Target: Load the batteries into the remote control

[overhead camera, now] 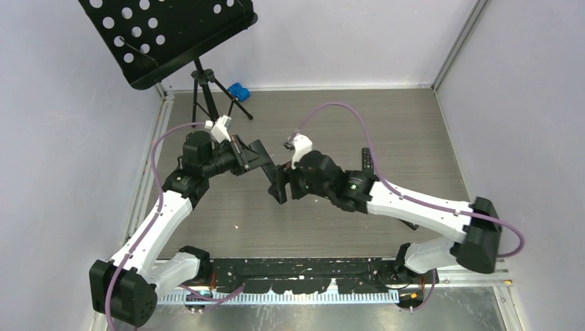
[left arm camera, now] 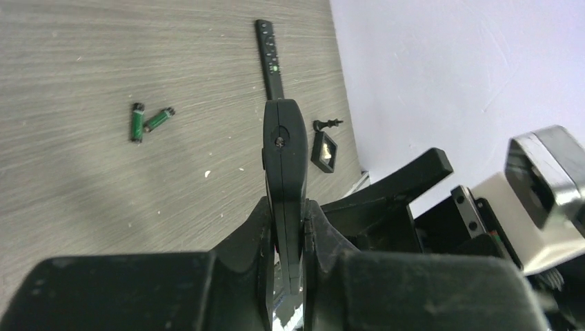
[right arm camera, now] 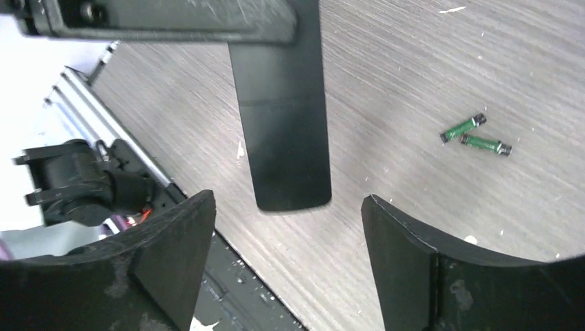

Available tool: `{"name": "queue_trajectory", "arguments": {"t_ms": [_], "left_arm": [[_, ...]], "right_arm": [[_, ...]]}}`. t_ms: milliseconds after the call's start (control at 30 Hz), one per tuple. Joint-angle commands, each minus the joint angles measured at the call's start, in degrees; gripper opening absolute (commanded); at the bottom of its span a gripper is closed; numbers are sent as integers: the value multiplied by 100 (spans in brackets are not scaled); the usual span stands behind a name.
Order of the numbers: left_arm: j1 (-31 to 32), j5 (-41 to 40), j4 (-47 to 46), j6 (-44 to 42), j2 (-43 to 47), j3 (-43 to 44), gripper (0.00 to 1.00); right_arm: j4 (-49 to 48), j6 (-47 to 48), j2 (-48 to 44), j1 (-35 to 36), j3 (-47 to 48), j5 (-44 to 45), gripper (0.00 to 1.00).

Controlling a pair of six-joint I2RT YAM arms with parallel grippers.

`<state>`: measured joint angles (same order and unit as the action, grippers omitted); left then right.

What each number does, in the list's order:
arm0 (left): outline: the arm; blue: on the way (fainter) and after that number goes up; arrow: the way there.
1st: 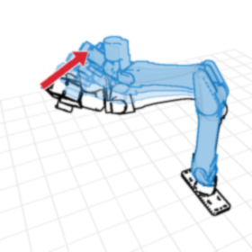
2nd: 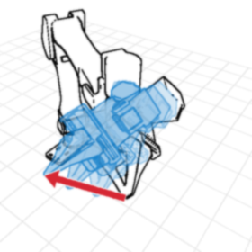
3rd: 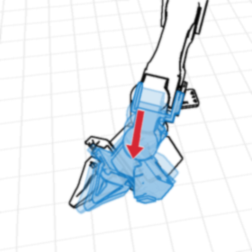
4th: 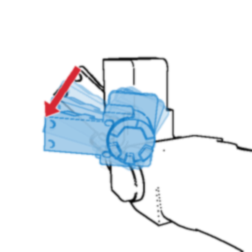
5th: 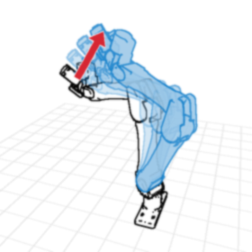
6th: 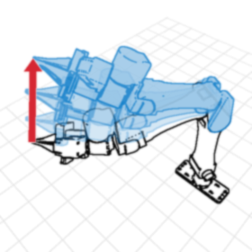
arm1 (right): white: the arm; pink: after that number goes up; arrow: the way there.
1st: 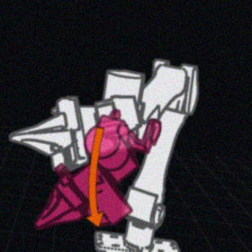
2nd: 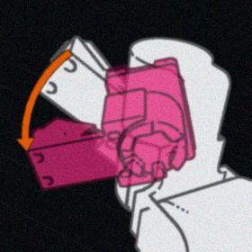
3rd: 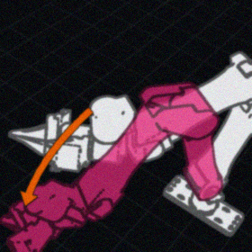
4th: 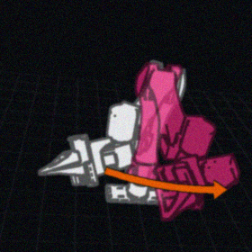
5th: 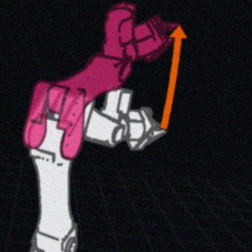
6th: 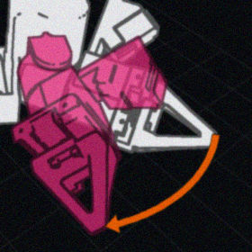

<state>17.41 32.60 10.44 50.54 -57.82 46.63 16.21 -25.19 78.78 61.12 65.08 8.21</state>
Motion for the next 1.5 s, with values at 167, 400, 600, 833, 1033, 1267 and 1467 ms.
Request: {"name": "queue_trajectory", "arguments": {"t_ms": [167, 400, 600, 833, 1033, 1267, 1467], "left_arm": [[-1, 1043, -2223, 208, 198, -273, 0], [1, 1102, -3413, 1340, 260, -462, 0], [-1, 829, -3093, 1511, 636, -384, 0], [-1, 436, -3711, 2251, 663, -524, 0], [-1, 292, -3776, 2477, 664, -518, 0], [0, -96, -3779, 2583, 902, -658, 0], [-1, -378, -3763, 2651, 1078, -673, 0]], "right_arm": [[-1828, -2513, -2203, -269, -1596, 63, 91], [-3233, -4443, -2297, -833, -2329, -260, 93], [-3897, -4791, -1881, -909, -2338, -672, 93], [-4818, -4939, -1460, -904, -2309, -1179, 84], [-4768, -4855, -1266, -904, -2103, -1185, 69], [-4835, -4811, -957, -916, -2101, -1169, 41], [-5363, -4471, -915, -983, -2600, -1223, 21]]}}
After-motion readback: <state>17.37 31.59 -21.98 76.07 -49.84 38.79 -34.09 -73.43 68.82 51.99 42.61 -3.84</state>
